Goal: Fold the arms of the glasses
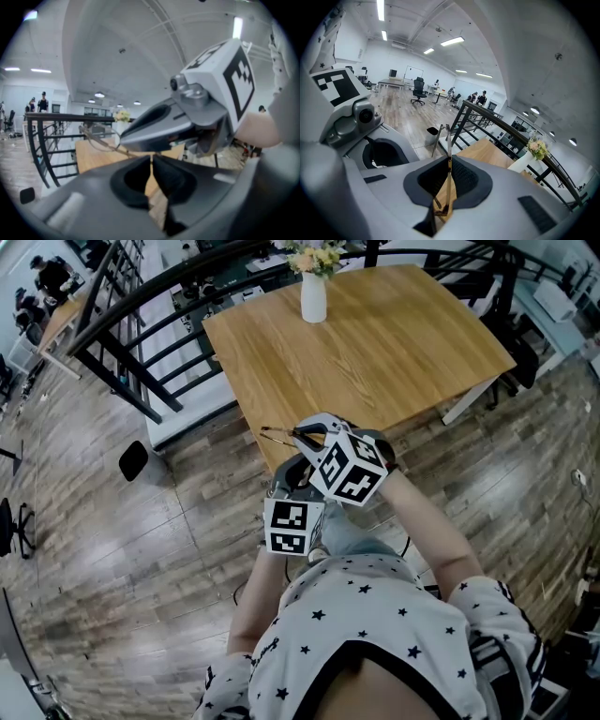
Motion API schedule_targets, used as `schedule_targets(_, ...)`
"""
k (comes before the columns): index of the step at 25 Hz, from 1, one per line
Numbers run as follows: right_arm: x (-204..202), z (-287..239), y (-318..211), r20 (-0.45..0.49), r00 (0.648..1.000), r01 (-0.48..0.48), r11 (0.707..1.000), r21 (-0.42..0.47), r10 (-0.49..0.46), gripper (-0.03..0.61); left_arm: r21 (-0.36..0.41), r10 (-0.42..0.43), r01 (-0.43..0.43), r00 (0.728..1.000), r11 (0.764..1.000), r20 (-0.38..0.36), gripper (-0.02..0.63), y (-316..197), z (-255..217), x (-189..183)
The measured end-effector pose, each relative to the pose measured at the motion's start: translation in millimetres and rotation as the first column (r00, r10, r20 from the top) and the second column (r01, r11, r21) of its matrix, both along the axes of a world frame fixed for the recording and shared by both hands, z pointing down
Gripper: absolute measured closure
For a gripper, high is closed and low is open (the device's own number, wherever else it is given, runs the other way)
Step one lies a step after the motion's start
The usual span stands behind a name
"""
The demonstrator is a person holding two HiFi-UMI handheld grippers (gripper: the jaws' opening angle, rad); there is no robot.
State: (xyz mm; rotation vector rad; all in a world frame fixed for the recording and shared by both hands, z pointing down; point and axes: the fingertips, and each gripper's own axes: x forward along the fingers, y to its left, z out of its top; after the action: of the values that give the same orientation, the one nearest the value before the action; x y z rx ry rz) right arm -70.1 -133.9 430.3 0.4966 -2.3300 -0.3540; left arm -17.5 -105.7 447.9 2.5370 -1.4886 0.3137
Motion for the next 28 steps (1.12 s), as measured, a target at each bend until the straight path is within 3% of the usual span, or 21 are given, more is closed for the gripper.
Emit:
schedule_targets(18,11,-8,-20,0.008,0.998,-0.058,0.998,0.038,0.057,0.558,-0.042,-0.055,0.052,0.996,0.998,-0.075,0.59,20,9,-31)
schedule_targets(28,25,-18,-41,0.023,0.994,-0.111,0.991,0.068,0.11,0.558,-0.068,-0.067,0.062,0.994,0.996,-0.085,0.539,33,20,-43)
